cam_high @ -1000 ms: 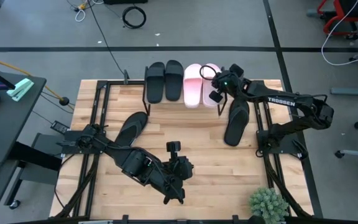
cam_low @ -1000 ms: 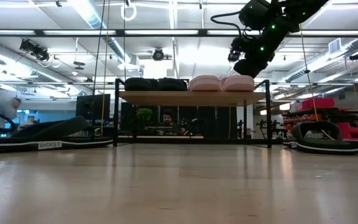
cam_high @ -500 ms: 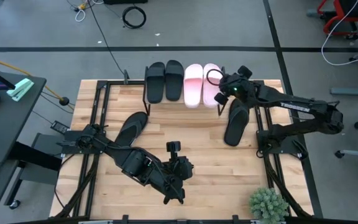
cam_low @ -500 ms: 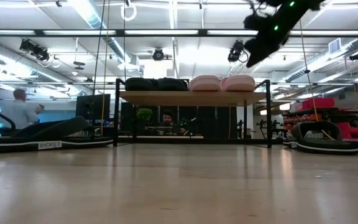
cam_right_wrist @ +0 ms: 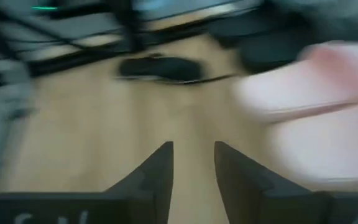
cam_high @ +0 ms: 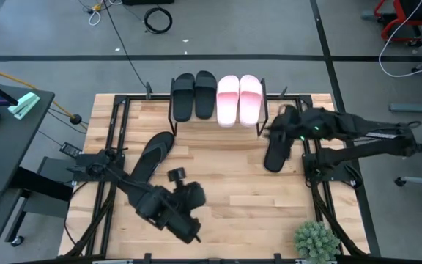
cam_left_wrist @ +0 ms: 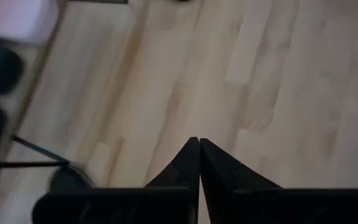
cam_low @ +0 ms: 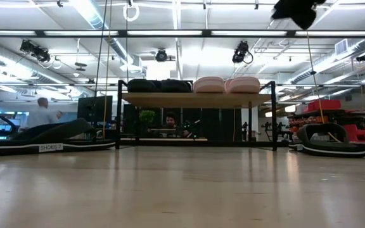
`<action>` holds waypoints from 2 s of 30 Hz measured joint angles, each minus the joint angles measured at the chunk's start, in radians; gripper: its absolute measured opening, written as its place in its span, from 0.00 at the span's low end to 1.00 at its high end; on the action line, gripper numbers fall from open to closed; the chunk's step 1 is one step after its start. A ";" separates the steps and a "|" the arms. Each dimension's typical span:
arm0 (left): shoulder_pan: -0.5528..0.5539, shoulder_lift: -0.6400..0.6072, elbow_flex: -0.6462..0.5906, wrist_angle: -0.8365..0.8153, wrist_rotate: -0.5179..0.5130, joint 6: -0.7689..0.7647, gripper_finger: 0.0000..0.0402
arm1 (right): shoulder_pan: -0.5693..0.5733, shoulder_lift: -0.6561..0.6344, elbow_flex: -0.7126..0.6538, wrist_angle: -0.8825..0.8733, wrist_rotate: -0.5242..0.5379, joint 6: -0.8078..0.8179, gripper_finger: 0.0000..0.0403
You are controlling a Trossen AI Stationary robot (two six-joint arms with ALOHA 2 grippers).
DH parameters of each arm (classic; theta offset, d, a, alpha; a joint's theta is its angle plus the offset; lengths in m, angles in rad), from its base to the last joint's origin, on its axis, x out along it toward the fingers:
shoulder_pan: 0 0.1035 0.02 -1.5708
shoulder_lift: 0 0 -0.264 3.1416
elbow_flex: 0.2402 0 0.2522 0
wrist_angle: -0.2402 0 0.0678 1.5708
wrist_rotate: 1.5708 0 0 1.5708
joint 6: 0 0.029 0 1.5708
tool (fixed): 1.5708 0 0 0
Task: Pick and place slides into the shelf
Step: Put the left black slipper under the shelf
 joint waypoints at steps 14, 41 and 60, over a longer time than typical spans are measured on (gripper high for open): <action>-0.053 -0.009 -0.564 0.001 0.094 -0.714 0.06 | 0.450 0.141 0.000 -0.060 0.106 0.143 0.26; 0.407 -0.120 -1.181 0.328 0.162 -0.462 0.45 | 0.470 0.215 0.000 -0.062 0.180 0.087 0.26; 0.457 -0.122 -1.196 0.284 0.115 -0.407 0.40 | 0.470 0.216 0.000 -0.067 0.181 0.090 0.26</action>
